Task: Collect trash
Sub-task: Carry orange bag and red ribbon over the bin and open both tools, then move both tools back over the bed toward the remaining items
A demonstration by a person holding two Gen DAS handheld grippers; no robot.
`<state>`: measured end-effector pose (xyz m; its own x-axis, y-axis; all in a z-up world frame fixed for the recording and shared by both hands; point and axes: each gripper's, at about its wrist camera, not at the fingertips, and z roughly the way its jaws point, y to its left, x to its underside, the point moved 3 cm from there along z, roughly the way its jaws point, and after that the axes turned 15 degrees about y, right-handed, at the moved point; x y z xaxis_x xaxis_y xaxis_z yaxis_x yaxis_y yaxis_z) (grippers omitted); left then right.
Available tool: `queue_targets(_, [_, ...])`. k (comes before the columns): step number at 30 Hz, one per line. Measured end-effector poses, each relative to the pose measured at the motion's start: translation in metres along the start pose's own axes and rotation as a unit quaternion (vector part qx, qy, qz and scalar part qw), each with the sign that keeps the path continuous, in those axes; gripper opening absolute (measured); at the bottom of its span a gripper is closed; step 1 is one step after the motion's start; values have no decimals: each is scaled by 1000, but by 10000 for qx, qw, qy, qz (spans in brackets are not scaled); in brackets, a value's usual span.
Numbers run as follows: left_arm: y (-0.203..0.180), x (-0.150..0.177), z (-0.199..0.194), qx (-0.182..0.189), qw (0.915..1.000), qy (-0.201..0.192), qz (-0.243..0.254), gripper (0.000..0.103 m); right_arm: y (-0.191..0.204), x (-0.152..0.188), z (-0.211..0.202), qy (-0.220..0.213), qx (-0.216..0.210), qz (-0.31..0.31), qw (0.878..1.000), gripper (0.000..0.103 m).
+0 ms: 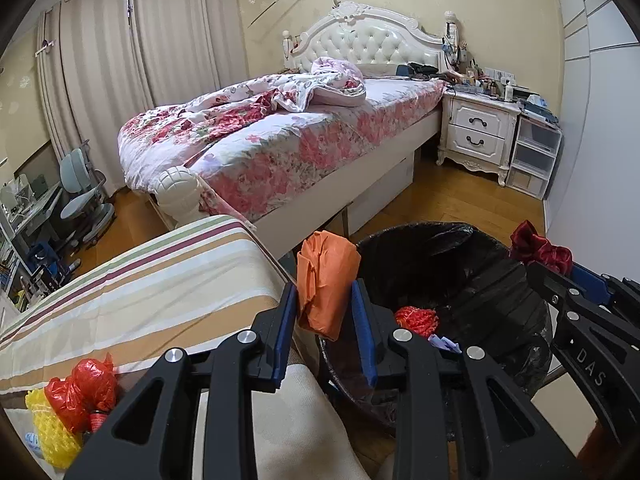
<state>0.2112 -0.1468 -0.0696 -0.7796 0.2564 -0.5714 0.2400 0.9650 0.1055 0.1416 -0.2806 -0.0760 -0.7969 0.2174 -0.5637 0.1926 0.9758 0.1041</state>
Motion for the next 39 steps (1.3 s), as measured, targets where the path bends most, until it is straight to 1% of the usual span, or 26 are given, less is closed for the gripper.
queue_targets(2, [-1,-1,1,25,10000,30,22,30,0,-1,3,31,7,-9,10000,32])
queue_targets(4, [-4,-1,1,28,10000,52,66,34,-2,-1,4,28,43,10,10000,38])
queue_targets(5, [-4,-1,2,29,10000,67,68,37,-2,-1,5,18,50,21,10000,41])
queue_targets(6, [-3,-1,2,42,10000,67,54,46,-3,-1,5,5,68,37,10000,44])
queue_targets(7, [-2,-1,1,38,10000,54,32,52,-4,-1,5,-13,102,52,9999,45])
queue_targets(13, [1,2,-4,7,10000,-12,-64,65,-12,2,0,-44,170,182,9997,48])
queue_targets(16, [2,4,-10,-20,9999,-103,-38,71,-13,4,-4,-67,206,223,9995,55])
queue_targets(19, [2,8,-18,-92,9998,-196,-3,72,-12,8,-10,-120,266,216,9993,61])
queue_targets(20, [4,9,-21,-108,9997,-208,-9,72,-11,9,-12,-129,278,217,9993,67])
queue_targets(21, [5,11,-23,-109,9997,-205,-25,73,-10,11,-15,-141,296,221,9992,70])
queue_targets(25, [16,21,-33,-157,9997,-152,-120,73,-6,20,-23,-128,301,205,9993,71])
queue_targets(28, [29,32,-40,-196,9995,-83,-240,73,2,30,-28,-70,223,174,9996,71])
queue_targets(33, [52,55,-50,-293,9986,39,-437,74,24,50,-38,14,93,-8,10000,71])
queue_targets(39, [85,82,-65,-420,9971,87,-627,74,54,69,-50,98,-158,-223,9996,71])
